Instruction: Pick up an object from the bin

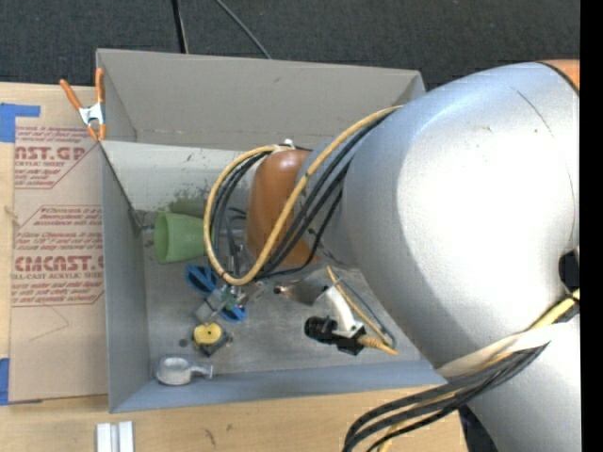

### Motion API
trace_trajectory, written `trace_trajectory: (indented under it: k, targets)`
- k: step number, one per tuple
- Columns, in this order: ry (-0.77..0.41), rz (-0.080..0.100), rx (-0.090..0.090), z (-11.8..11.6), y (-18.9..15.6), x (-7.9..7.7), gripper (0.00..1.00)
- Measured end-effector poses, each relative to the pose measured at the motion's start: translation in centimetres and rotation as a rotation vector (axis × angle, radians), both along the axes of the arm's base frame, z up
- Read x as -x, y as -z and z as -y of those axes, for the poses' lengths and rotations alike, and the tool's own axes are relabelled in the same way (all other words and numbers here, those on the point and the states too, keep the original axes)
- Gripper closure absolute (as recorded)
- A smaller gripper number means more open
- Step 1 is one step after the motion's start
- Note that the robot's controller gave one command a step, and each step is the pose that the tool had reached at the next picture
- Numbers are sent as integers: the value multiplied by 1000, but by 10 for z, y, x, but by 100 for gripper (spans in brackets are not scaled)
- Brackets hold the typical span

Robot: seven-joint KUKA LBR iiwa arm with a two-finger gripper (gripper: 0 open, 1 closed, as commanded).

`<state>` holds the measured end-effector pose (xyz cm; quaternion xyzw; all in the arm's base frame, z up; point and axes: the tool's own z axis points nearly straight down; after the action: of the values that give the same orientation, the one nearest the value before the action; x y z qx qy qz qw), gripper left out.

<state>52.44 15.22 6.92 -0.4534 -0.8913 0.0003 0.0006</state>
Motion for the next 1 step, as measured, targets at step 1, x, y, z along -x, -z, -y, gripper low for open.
trace_trajectory:
  k: [1]
  targets:
    - [-1,2,0,0,0,0,0]
